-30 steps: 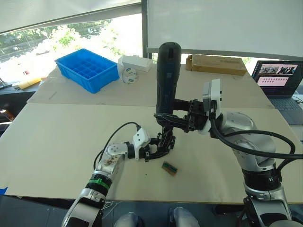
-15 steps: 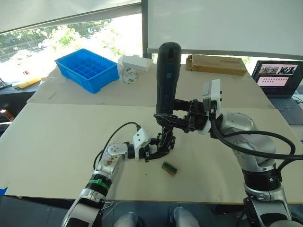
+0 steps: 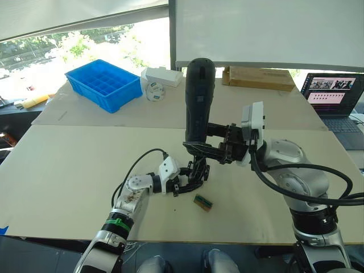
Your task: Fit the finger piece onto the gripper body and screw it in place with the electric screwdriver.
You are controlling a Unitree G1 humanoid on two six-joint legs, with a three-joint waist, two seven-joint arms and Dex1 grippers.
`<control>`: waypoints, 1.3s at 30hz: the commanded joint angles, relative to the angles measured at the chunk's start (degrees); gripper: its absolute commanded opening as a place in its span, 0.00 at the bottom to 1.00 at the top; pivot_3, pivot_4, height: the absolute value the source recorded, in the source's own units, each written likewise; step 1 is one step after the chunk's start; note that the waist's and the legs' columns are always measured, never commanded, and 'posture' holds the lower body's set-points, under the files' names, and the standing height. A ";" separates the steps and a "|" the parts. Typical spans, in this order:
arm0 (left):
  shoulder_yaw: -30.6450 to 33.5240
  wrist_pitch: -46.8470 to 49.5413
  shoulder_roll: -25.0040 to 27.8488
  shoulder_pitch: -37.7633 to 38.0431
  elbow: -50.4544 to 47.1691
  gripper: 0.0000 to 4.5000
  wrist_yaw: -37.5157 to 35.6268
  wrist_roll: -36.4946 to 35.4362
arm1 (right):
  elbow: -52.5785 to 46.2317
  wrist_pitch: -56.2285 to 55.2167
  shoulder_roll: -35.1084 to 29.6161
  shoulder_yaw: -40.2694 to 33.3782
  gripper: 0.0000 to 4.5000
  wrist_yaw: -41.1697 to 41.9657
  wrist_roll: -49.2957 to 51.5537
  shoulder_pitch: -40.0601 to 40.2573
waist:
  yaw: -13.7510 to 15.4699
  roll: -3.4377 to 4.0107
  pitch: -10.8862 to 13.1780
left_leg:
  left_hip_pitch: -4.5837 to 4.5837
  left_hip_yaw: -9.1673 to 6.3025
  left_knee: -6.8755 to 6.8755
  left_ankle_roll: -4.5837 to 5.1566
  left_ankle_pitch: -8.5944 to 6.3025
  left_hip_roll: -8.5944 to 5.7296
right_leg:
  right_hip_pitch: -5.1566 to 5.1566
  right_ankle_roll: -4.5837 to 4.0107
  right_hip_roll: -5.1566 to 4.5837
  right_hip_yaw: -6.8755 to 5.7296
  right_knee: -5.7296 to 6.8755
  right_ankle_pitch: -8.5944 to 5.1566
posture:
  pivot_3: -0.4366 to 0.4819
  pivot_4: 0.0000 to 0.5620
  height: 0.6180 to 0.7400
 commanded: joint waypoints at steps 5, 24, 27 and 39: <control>-1.13 -0.36 0.15 1.86 0.41 0.53 -0.25 0.63 | -0.13 6.29 -0.27 2.09 0.42 -2.49 0.85 1.35 | -0.01 0.00 -0.10 | 0.03 -0.01 -0.01 0.00 0.00 0.00 | 0.02 -0.01 -0.02 0.00 0.01 0.00 | 0.48 0.27 1.00; -1.31 -0.17 -0.14 2.45 0.54 0.53 0.28 0.68 | 3.34 5.22 0.71 6.93 0.42 -5.83 -5.22 2.79 | -0.11 -0.25 -1.14 | 0.40 0.01 -0.30 0.00 -0.01 0.00 | 0.19 -0.08 -0.19 0.03 0.00 -0.03 | 0.48 0.27 1.00; -1.33 -0.10 -0.22 2.52 0.50 0.53 0.35 0.63 | 4.15 4.10 1.07 7.62 0.42 -5.94 -6.53 3.25 | -0.11 -0.28 -1.29 | 0.50 0.01 -0.37 -0.01 -0.01 0.00 | 0.25 -0.12 -0.21 0.02 -0.01 -0.06 | 0.48 0.27 1.00; -1.22 0.13 -0.20 2.78 0.42 0.53 0.65 0.44 | 3.67 4.13 0.47 6.90 0.42 -5.65 -6.12 3.50 | -0.07 -0.29 -1.46 | 0.68 -0.02 -0.43 -0.03 -0.04 0.03 | 0.37 -0.17 -0.47 0.00 -0.03 -0.10 | 0.48 0.27 1.00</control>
